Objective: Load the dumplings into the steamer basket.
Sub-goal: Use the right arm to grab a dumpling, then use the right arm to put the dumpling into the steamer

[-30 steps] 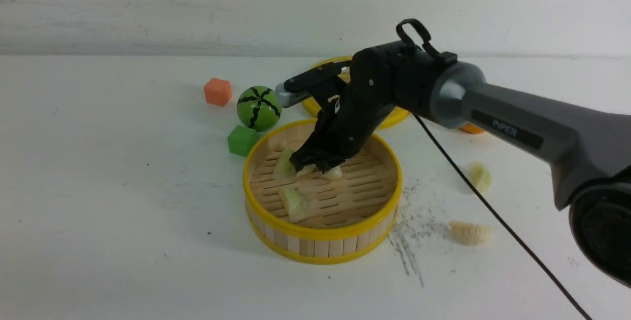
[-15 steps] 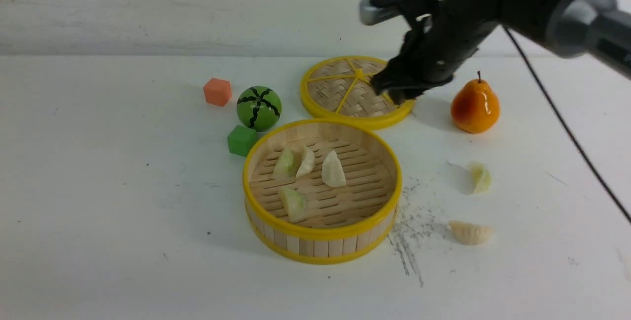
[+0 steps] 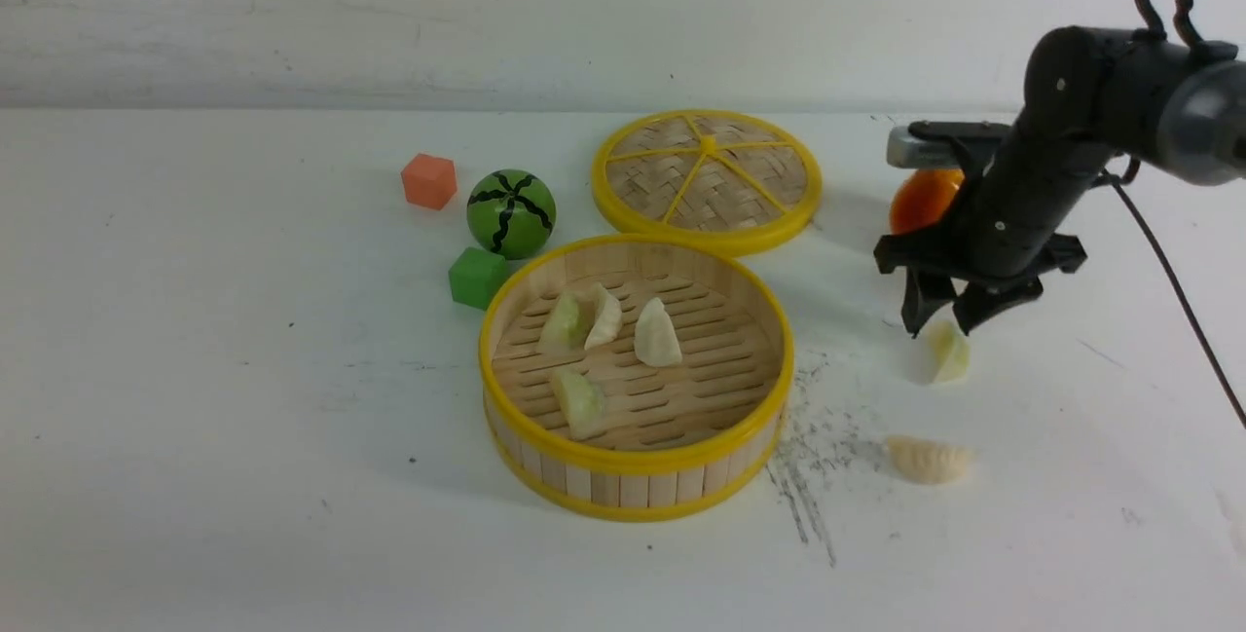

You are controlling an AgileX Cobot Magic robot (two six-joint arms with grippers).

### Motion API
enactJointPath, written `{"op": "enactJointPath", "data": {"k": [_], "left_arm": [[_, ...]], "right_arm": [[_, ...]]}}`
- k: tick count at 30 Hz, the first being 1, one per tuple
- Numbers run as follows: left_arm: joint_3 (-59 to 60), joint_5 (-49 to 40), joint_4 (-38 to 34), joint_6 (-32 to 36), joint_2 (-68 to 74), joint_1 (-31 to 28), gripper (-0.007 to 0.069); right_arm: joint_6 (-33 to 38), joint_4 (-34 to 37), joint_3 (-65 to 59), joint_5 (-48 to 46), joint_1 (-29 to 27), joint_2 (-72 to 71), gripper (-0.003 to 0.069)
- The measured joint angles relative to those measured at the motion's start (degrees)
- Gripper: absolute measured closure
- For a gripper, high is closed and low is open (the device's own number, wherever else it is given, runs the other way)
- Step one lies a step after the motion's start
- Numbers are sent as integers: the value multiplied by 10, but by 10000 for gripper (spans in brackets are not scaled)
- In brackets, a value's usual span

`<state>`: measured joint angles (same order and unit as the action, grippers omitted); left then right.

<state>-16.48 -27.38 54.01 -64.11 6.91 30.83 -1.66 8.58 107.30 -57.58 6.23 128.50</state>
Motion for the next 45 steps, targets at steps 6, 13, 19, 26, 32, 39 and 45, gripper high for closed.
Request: {"op": "enactJointPath", "data": {"k": [6, 13, 19, 26, 32, 39, 45], "left_arm": [[0, 0, 4, 0, 0, 0, 637], [0, 0, 5, 0, 0, 0, 637], [0, 0, 5, 0, 0, 0, 637], [0, 0, 5, 0, 0, 0, 637], [0, 0, 6, 0, 0, 0, 637], [0, 0, 7, 0, 0, 0, 636], [0, 0, 7, 0, 0, 0, 633]], "right_arm": [[-19, -9, 3, -8, 0, 22, 333], [-13, -5, 3, -17, 0, 21, 458], [25, 21, 14, -65, 9, -14, 458], [72, 101, 48, -53, 109, -104, 458], [98, 117, 48, -19, 214, -66, 458], [116, 81, 48, 13, 253, -5, 458], [116, 57, 48, 16, 252, 4, 458]]}}
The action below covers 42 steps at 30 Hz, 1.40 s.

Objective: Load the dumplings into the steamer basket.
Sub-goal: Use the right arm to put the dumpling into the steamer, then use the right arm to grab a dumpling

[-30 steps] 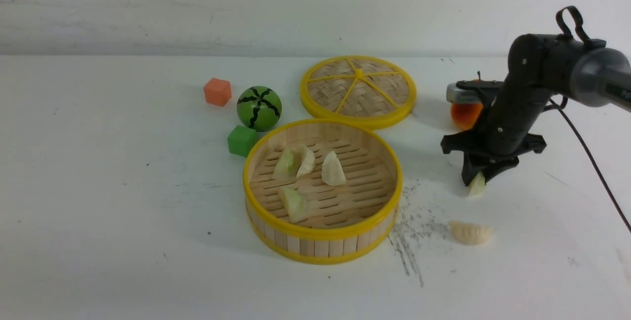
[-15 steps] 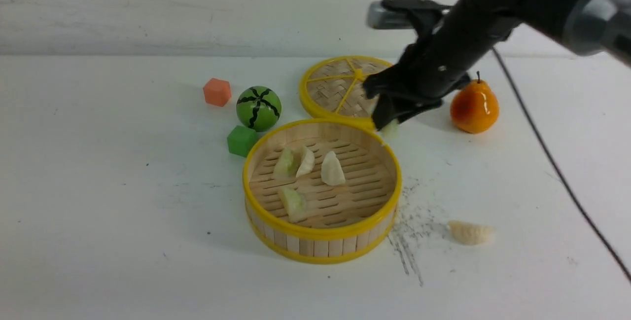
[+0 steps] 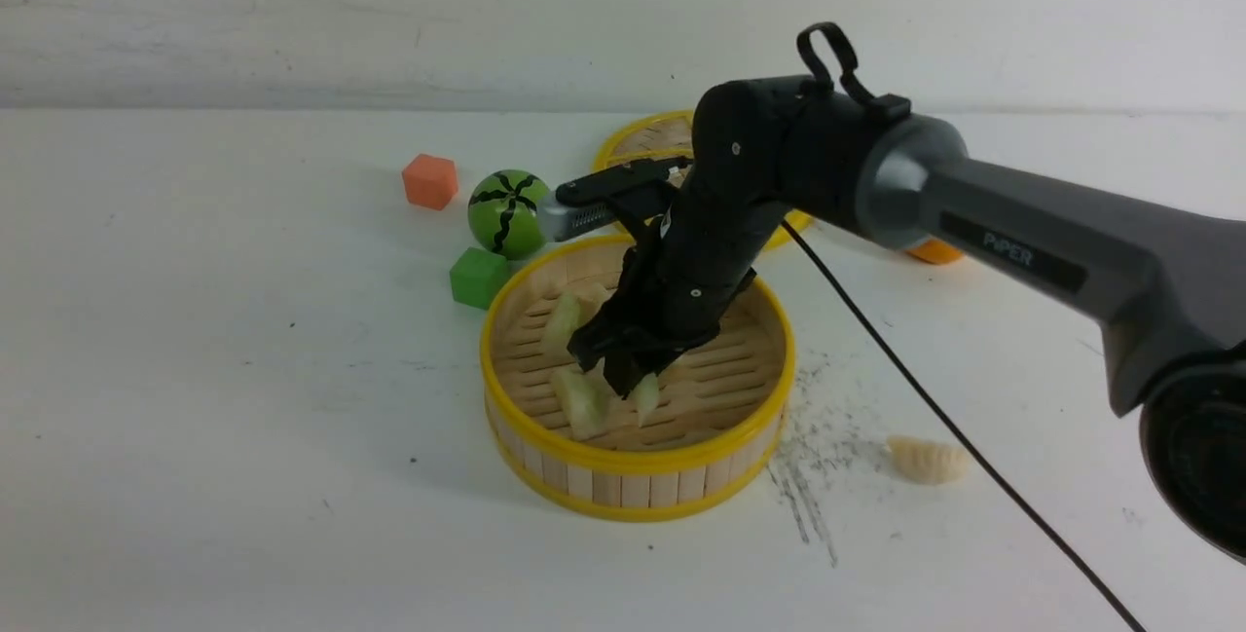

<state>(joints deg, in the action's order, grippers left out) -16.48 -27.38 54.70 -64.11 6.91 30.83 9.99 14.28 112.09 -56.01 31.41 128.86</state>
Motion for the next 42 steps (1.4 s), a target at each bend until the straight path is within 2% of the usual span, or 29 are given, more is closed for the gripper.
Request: {"op": "enactJointPath", "data": {"k": [7, 14, 17, 23, 27, 32, 37, 42], "left_arm": [[0, 0, 1, 0, 0, 0, 627], [0, 0, 2, 0, 0, 0, 626], [0, 0, 2, 0, 0, 0, 624], [0, 0, 2, 0, 0, 0, 622], [0, 0, 2, 0, 0, 0, 620], [0, 1, 2, 0, 0, 0, 620], [0, 2, 2, 0, 0, 0, 620], [0, 3, 2, 0, 0, 0, 620]], "right_arm": [[0, 2, 0, -5, 0, 1, 456], [-18, 27, 0, -17, 0, 1, 310], [-40, 24, 0, -14, -1, 0, 276], [-46, -33, 47, -83, -16, -31, 276], [-10, -93, 80, -135, -30, -65, 279], [59, -143, 90, -151, -61, -100, 279], [80, -136, 69, -152, -104, -111, 279], [87, -127, -77, -147, -178, -108, 279]]}}
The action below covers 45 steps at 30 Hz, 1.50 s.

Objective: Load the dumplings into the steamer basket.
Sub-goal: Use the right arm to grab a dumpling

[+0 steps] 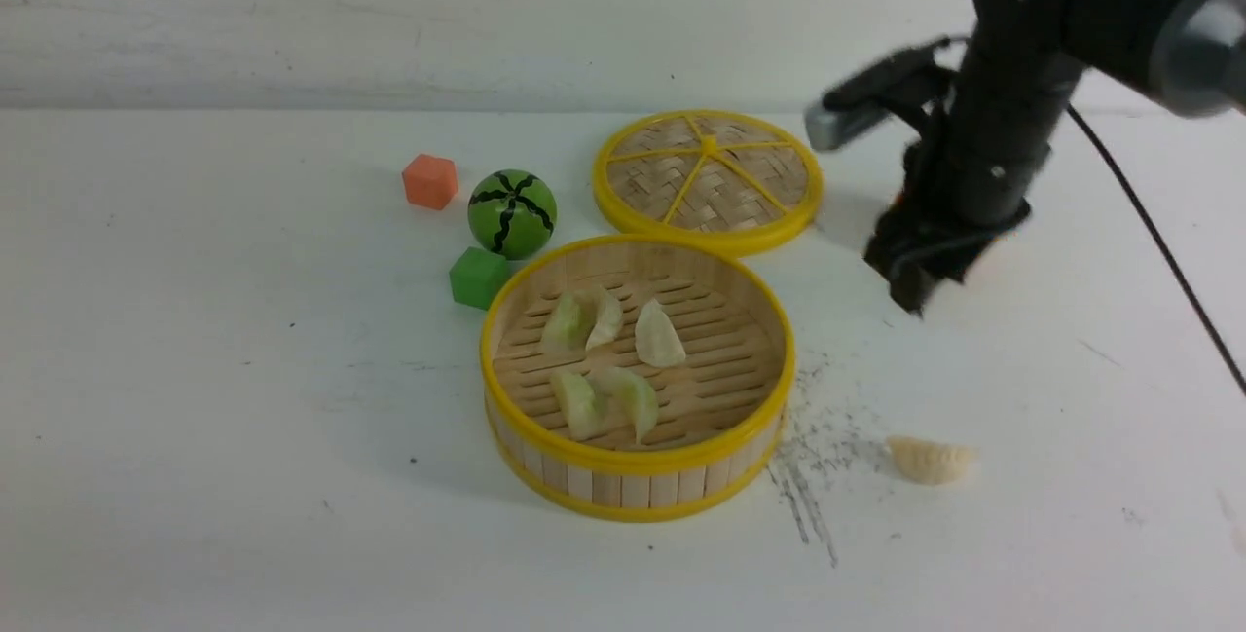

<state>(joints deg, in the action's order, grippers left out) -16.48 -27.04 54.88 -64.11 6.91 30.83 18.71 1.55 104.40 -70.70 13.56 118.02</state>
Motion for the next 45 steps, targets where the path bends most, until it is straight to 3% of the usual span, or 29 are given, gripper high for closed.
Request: {"op": "enactJointPath", "data": {"k": [6, 11, 18, 24, 30, 39, 45], "left_arm": [[0, 0, 0, 0, 0, 0, 620], [2, 1, 2, 0, 0, 0, 619], [9, 5, 14, 0, 0, 0, 615], [9, 7, 17, 0, 0, 0, 609], [9, 8, 20, 0, 0, 0, 606], [9, 10, 20, 0, 0, 0, 604], [9, 15, 21, 0, 0, 0, 598]], "right_arm": [[23, 6, -123, 3, -10, 2, 279], [38, 33, -134, 1, -10, -3, 279], [126, 104, -134, 39, -10, -3, 279], [157, 133, -134, 57, -10, -2, 279], [154, 133, -135, 68, -10, 6, 279], [80, 133, -135, 51, -10, 16, 281], [69, 118, -135, 37, -10, 17, 357]]}}
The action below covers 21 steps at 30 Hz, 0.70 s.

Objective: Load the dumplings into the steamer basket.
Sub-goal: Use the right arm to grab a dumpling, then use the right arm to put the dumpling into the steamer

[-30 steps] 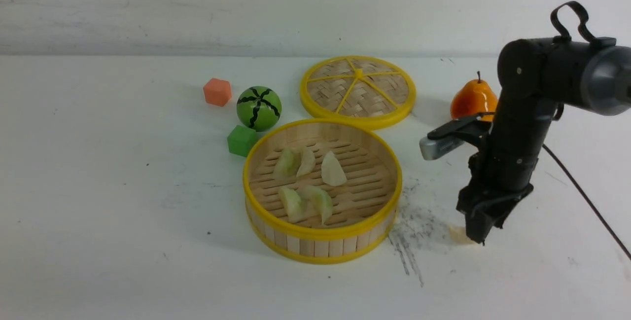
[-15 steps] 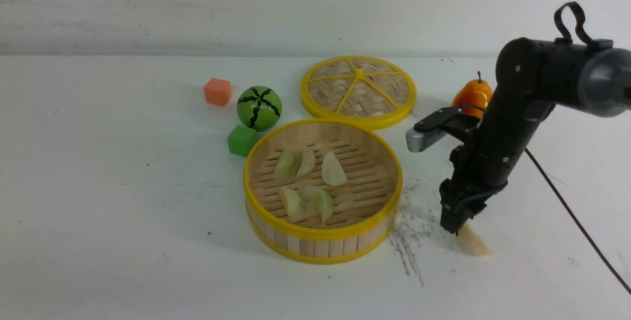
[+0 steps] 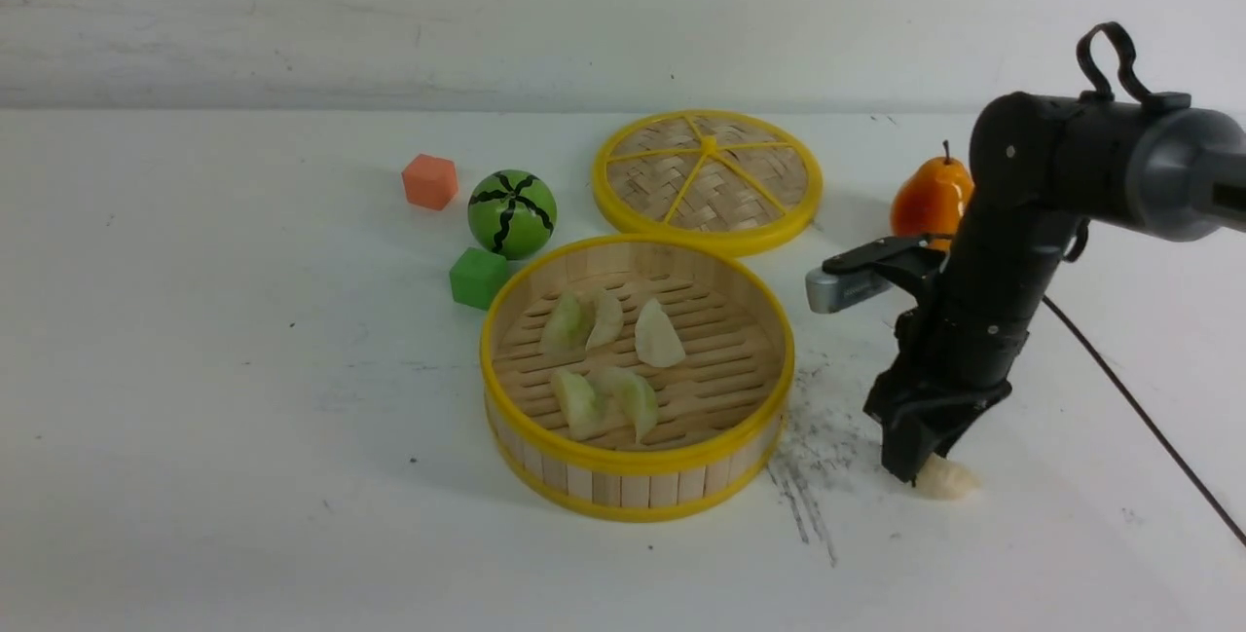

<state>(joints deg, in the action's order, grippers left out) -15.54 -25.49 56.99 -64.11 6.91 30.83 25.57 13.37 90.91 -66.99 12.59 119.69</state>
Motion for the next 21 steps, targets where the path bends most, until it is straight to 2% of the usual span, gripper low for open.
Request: {"op": "enactJointPath", "data": {"k": [6, 13, 19, 21], "left_arm": [[0, 0, 0, 0, 0, 0, 592], [0, 1, 1, 0, 0, 0, 585], [0, 1, 1, 0, 0, 0, 585], [0, 1, 2, 0, 0, 0, 585]], "right_arm": [[-70, -20, 1, -2, 0, 9, 503], [-82, 21, 5, -9, 0, -4, 503], [-82, 43, 56, -26, 0, -50, 503], [-83, 89, 80, -27, 0, -74, 503]]}}
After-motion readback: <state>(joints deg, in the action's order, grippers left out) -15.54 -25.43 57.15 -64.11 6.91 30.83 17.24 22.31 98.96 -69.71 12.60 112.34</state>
